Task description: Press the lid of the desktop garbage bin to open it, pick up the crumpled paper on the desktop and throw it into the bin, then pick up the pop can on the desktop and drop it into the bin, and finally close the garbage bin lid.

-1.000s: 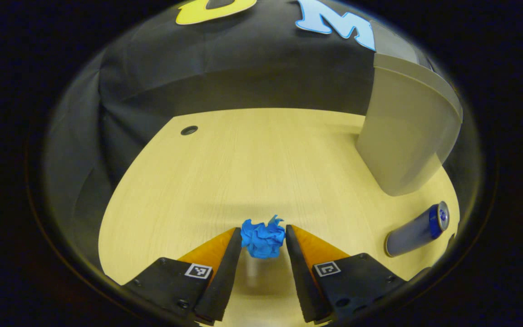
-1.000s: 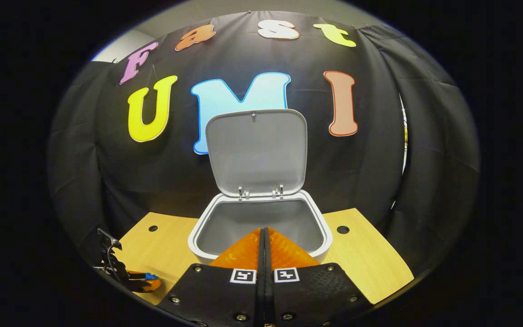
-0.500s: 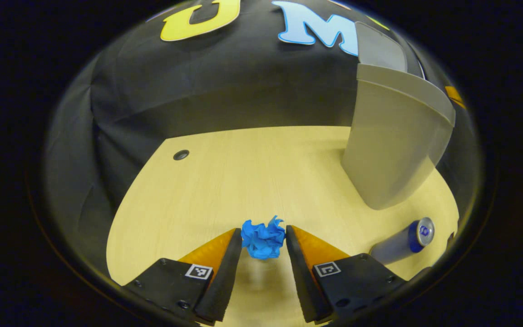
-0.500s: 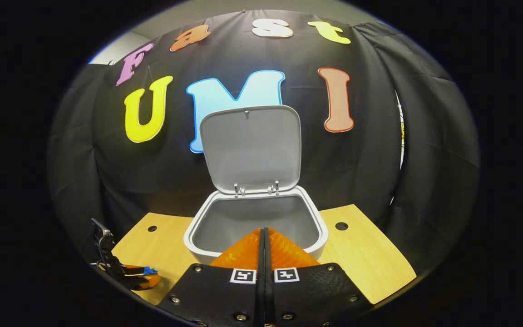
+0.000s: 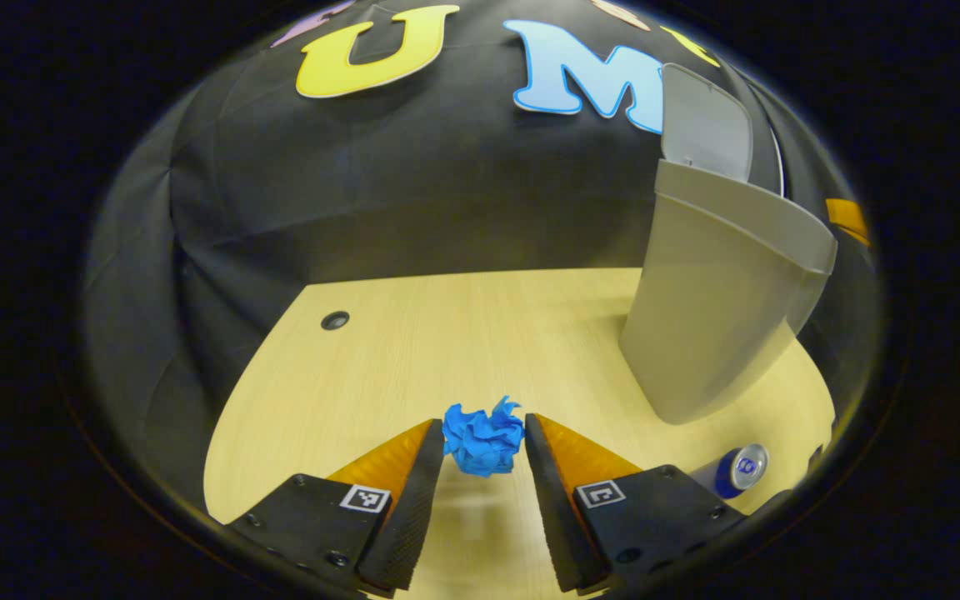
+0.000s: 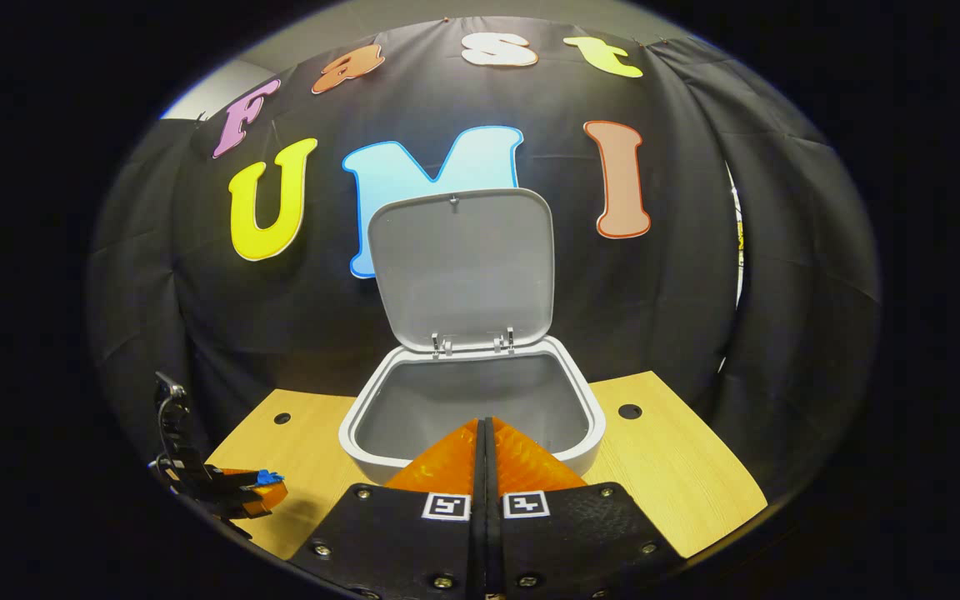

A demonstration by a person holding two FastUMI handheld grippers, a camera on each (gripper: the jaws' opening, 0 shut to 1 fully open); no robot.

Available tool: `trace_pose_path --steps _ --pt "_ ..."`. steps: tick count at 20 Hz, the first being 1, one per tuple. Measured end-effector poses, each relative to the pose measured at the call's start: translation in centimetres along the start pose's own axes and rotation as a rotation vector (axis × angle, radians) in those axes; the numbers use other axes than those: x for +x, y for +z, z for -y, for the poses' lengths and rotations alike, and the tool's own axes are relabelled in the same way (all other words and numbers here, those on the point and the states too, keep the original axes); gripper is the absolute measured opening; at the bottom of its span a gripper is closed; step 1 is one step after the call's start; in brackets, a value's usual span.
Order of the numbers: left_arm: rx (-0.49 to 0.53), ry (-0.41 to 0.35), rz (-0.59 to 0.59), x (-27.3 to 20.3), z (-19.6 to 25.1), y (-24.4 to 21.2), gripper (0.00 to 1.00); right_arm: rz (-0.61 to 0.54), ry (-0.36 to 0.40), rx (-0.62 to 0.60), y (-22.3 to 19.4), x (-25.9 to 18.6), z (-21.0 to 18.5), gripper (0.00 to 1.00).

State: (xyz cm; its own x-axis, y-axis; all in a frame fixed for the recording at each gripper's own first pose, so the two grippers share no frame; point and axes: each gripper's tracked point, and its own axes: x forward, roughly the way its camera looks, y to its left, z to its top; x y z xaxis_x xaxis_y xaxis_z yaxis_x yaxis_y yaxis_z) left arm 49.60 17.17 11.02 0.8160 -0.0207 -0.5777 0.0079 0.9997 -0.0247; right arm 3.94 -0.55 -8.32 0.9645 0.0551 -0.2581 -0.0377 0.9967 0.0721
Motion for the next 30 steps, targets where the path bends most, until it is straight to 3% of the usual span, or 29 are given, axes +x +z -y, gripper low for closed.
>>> trace_pose_path --steps 2,3,10,12,15,18,29,30 --pt "0.007 -0.007 0.037 -0.4 0.3 2.0 0.70 0.000 0.002 0.000 0.0 0.0 -0.1 0.00" --pt "0.011 -0.012 0.056 -0.5 0.5 3.0 0.64 0.000 0.003 0.001 -0.1 0.0 0.0 0.00" --pt "0.017 -0.064 0.171 -2.3 3.4 9.1 0.70 0.003 0.004 0.003 0.0 -0.1 0.1 0.00" --pt "0.023 -0.082 0.203 -2.8 4.4 10.8 0.64 0.002 0.001 0.005 -0.1 -0.2 0.3 0.00" --pt "0.031 -0.107 0.245 -3.7 5.8 13.0 0.63 0.000 -0.002 0.008 -0.3 -0.3 0.5 0.00" --pt "0.036 -0.138 0.285 -4.3 7.3 15.2 0.69 -0.001 -0.007 0.011 -0.4 -0.4 0.7 0.00" --pt "0.112 -0.267 0.365 -5.0 15.0 19.6 0.68 -0.005 -0.029 0.026 -0.6 -0.4 1.8 0.00" --pt "0.125 -0.278 0.374 -5.1 15.9 19.9 0.63 -0.005 -0.032 0.028 -0.6 -0.5 1.9 0.00"
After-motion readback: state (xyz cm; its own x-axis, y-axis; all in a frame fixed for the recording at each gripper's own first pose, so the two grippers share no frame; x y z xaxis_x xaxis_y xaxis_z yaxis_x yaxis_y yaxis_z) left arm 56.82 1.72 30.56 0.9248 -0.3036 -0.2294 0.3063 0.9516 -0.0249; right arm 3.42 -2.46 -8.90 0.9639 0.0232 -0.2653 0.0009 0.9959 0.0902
